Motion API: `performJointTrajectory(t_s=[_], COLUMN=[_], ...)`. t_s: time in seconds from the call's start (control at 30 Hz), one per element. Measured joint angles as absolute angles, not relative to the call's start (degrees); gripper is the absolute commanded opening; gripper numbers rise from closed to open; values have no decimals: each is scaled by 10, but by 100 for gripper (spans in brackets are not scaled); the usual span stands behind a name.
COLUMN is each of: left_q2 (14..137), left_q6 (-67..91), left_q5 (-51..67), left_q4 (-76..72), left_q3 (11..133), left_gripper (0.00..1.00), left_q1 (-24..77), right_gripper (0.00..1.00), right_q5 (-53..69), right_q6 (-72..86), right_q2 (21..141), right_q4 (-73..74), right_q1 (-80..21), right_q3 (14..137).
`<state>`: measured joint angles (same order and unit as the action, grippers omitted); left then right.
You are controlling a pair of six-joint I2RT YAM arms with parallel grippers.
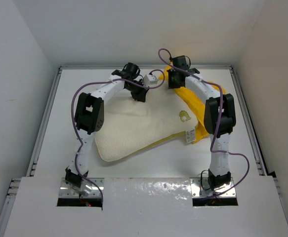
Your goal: Put the pillow into the pillowcase
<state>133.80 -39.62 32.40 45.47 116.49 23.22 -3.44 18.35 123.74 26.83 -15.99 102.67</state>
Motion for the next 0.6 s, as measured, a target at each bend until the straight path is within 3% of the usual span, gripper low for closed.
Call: performJointTrajectory(t_s=[0.1,0.2,0.27,0.33,0.5,0.53,0.6], left_q2=[1338,1336,1333,1329,1327,1327,1326], left_q6=[-396,-396,-396,-391,-385,-385,-382], left_q5=[329,331,330,328,326,326,325], left_q4=[462,463,463,461,458,457,462], left_q3=[1165,1164,1161,1155,1149,1148,1146], left_gripper=[0,0,0,0,0,0,0], left_q1=[233,233,233,233,234,234,234], right_gripper=[9,11,22,25,21,10,0], right_q5=[-41,-45,-45,-45,-40,-41,-48], right_q6=[183,182,183,186,193,193,191], right_q2=[1237,1237,1237,1238,1238,1238,1238], right_q4=[268,263,261,258,247,241,226], right_q1=[-160,-159,-158,-155,-141,-138,-133], right_q3=[1027,1025,1025,1025,1025,1025,1025])
